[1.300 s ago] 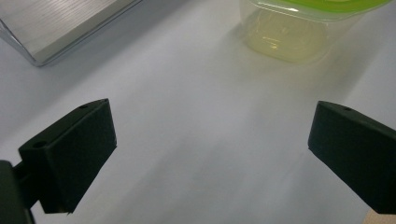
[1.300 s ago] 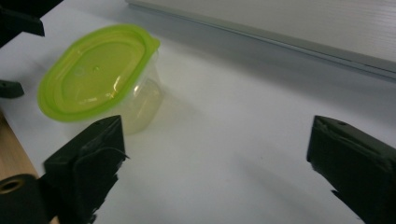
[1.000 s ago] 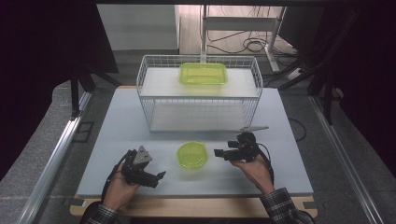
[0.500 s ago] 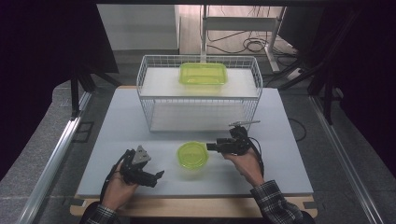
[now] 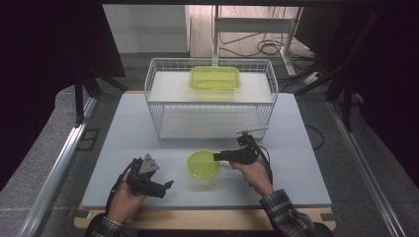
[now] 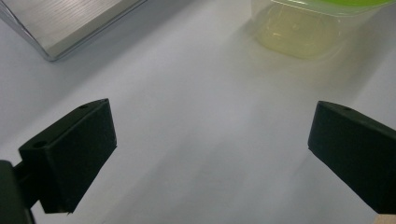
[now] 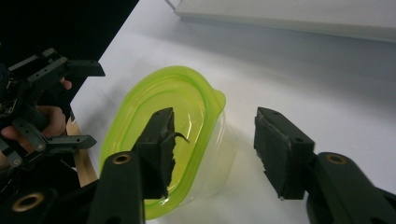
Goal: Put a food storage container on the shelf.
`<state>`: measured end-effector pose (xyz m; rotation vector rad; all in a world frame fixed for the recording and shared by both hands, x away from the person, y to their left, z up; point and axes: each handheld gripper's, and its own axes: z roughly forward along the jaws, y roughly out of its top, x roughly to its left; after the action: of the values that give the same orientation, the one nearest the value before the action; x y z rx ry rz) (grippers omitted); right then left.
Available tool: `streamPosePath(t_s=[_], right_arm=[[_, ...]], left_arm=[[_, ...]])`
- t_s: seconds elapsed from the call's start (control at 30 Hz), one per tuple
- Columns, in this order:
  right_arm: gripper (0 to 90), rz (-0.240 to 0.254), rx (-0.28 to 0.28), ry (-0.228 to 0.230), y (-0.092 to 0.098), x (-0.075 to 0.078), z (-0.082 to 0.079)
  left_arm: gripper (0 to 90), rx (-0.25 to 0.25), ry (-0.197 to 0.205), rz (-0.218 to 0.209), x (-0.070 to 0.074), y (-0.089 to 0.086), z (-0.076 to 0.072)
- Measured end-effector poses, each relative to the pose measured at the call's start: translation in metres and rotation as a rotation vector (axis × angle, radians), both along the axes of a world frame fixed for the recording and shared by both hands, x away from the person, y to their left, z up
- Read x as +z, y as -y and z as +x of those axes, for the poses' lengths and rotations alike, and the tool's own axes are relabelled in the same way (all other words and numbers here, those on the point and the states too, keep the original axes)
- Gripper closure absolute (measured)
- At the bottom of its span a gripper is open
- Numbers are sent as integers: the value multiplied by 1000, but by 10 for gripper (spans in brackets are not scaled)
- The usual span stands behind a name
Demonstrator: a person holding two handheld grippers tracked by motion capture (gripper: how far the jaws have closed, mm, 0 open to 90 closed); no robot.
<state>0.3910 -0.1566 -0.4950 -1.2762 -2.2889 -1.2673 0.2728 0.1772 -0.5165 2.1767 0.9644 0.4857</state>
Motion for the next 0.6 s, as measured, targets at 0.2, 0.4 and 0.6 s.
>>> streamPosePath(t_s=[0.2, 0.4, 0.6], right_arm=[[631, 21, 17, -65, -3, -5, 2], [786, 53, 11, -125, -1, -7, 4], [812, 93, 20, -170, -1, -7, 3]], left_arm=[[9, -6, -2, 2, 0, 1, 0], [9, -7, -2, 4, -1, 1, 0], [9, -6, -2, 5, -1, 1, 0]])
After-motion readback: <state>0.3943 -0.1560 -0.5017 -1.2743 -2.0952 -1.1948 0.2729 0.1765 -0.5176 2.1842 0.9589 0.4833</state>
